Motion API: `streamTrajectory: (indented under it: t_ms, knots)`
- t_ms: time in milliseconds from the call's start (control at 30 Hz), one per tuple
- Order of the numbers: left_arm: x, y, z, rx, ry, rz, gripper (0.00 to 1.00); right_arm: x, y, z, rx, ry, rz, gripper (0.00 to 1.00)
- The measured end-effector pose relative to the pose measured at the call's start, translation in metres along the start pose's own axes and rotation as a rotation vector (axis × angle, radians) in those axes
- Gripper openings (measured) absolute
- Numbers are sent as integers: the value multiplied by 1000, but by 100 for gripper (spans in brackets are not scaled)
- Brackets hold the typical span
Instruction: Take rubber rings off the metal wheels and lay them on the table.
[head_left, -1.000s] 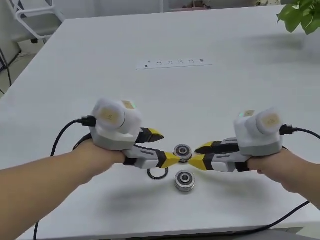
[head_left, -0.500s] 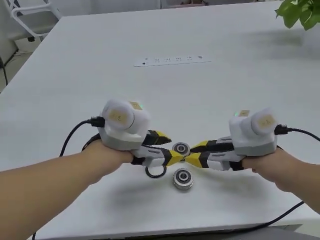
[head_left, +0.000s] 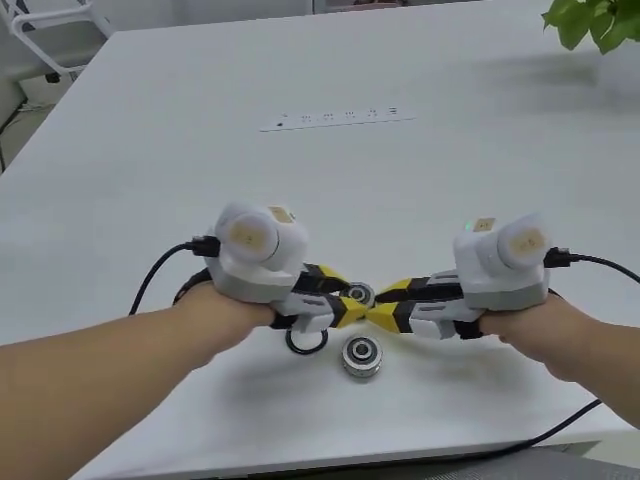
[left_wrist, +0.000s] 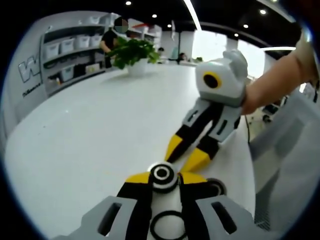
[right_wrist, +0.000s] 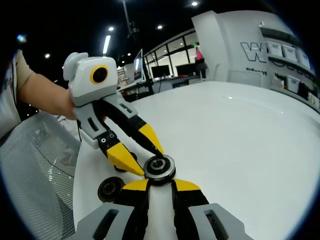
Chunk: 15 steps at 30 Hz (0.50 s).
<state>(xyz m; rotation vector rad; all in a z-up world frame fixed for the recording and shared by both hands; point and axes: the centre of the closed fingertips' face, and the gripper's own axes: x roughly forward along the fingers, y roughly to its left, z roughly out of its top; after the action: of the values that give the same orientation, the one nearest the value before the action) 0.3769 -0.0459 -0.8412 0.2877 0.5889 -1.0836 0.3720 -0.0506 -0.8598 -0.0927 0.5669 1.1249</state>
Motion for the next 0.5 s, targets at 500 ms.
streamTrajectory:
  t_ms: [500]
  knots:
    - [3,3,-1,33,17,40,14,-4,-2,-2,63,-6,-19,2]
